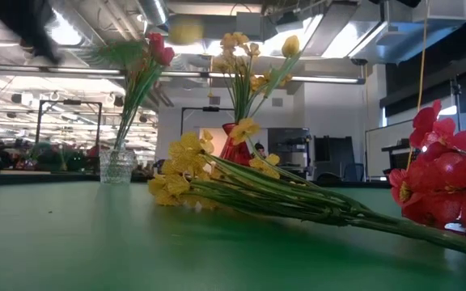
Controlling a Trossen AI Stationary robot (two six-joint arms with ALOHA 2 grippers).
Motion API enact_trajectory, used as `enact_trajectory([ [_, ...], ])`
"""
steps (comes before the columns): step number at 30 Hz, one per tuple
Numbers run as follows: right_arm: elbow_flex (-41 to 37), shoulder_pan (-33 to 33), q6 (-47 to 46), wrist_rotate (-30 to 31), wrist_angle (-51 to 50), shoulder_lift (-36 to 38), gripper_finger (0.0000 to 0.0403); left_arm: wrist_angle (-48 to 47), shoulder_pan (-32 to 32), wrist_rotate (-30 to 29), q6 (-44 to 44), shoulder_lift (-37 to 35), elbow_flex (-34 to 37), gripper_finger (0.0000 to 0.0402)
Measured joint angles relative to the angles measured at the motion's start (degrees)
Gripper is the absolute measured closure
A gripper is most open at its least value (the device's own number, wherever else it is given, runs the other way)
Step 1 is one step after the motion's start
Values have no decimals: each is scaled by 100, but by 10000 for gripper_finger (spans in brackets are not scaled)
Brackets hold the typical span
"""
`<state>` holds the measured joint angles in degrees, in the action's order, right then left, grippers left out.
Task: Sort flowers into vase by color
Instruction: Put the yellow flower into the red vase
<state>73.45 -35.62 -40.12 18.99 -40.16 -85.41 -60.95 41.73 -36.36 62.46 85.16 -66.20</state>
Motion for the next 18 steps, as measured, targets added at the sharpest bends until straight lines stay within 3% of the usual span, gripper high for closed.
enact_trajectory([
  [2,0,0,29,65,-2,0,183,428,150,-830,-592,-183,-176,399],
  [4,0,0,136,154,2,0,183,1467,365,-1535,-1739,-363,-169,399],
  [6,0,0,186,224,14,0,183,2812,564,-1780,-3085,-514,-37,399],
  [12,0,0,548,568,154,0,183,6471,392,-855,-6229,-749,717,400],
  [15,0,0,750,687,324,0,183,7895,-44,-460,-7100,-808,1202,401],
  [18,0,0,910,688,411,0,183,9233,-825,325,-7463,-811,1781,401],
])
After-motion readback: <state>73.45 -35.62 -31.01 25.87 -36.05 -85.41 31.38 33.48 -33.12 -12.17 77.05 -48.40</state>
